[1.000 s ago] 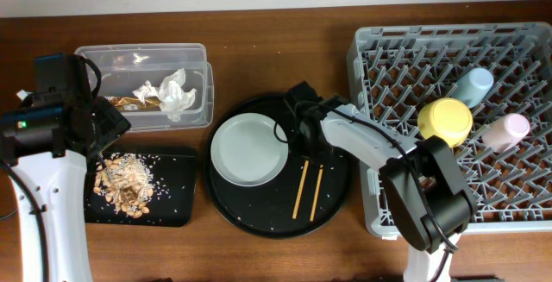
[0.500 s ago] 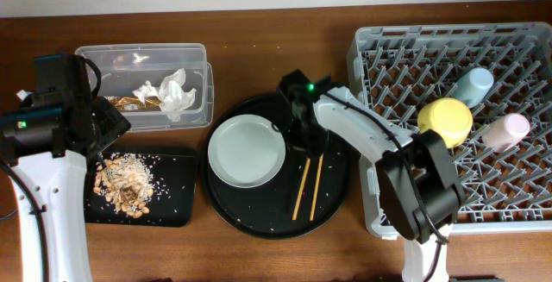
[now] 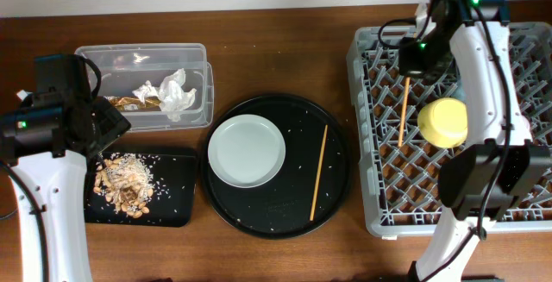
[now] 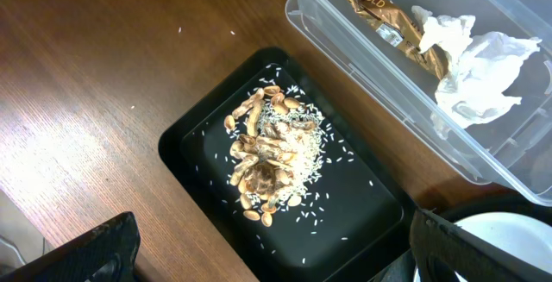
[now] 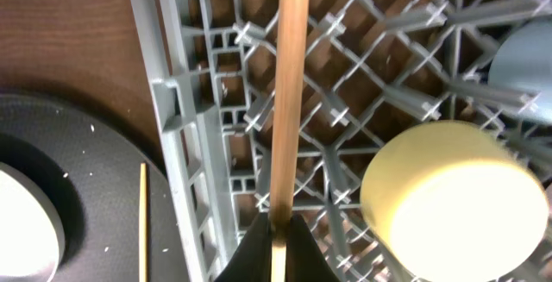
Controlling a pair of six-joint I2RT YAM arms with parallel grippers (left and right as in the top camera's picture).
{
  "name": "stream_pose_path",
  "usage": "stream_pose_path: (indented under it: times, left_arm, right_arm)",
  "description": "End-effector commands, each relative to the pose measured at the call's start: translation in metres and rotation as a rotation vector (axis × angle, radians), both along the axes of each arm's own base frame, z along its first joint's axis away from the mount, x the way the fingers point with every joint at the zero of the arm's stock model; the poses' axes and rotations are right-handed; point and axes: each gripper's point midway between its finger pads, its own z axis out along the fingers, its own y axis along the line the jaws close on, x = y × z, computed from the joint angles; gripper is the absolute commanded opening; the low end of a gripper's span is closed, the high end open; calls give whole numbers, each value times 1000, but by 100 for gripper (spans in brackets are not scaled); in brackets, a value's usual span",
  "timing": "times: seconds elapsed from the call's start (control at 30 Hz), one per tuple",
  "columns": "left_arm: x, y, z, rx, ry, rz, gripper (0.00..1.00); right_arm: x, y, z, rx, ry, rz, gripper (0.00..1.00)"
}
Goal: Sort waste into correct bins and load items into the dishwasher rack
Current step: 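Carry the chopstick into the rack and release it, then grasp the second chopstick and place it in the rack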
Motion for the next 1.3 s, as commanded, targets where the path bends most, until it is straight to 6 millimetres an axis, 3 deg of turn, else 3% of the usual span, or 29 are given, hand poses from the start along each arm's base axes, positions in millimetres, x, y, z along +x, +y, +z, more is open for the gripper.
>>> stream_pose_path:
  times: [0.0, 0.3, 0.33, 0.37, 0.4, 0.43, 0.5, 0.63, 0.77, 0.8, 0.87, 0.93, 0.97, 1.07, 1.1, 1.13, 1.27]
  left_arm:
    - [-1, 1, 5, 2, -19, 16, 99]
    - [-1, 1, 5, 2, -19, 16, 100]
    - [-1, 1, 5, 2, -19, 16, 100]
    - [-1, 1, 5, 2, -19, 16, 99]
    - [-1, 1, 5, 2, -19, 16, 99]
    - [-1, 1, 5, 2, -19, 16, 100]
    - [-1, 1, 5, 2, -19, 16, 100]
    - [-1, 1, 5, 2, -19, 16, 100]
    - [-1, 1, 5, 2, -19, 16, 100]
    - [-1, 1, 5, 2, -19, 16, 100]
    - [-1, 1, 5, 2, -19, 16, 100]
    - [-1, 1, 5, 2, -19, 16, 100]
    - [-1, 1, 5, 2, -19, 16, 100]
    - [-1, 1, 5, 2, -19, 16, 100]
    - [-1, 1, 5, 2, -19, 16, 99]
    - [-1, 1, 5, 2, -19, 16, 100]
    - [-1, 1, 5, 2, -19, 16, 100]
  right_arm:
    - [6, 11, 7, 81, -48, 90, 4]
    - [10, 43, -29, 152, 36, 150, 7]
    - [9, 45, -30, 155, 45, 152, 32]
    - [7, 46, -31, 156, 52, 154, 77]
    - [6, 49, -31, 161, 62, 144, 88]
    - [2, 51, -31, 165, 80, 128, 90]
    - [-6, 55, -30, 169, 108, 131, 90]
    - [-24, 74, -9, 174, 120, 130, 89]
    - [-56, 137, -6, 162, 203, 228, 86]
    - [-61, 152, -9, 127, 213, 248, 98]
    - [-66, 157, -17, 21, 219, 202, 98]
    - [-76, 159, -34, -112, 236, 58, 99]
    - [-82, 163, -46, -132, 253, -2, 87]
    - [-93, 174, -92, -143, 284, -35, 75]
    - [-97, 172, -109, -148, 296, -41, 56]
    - [-101, 171, -120, -148, 306, -41, 48]
    - [-117, 174, -157, -98, 351, -40, 45]
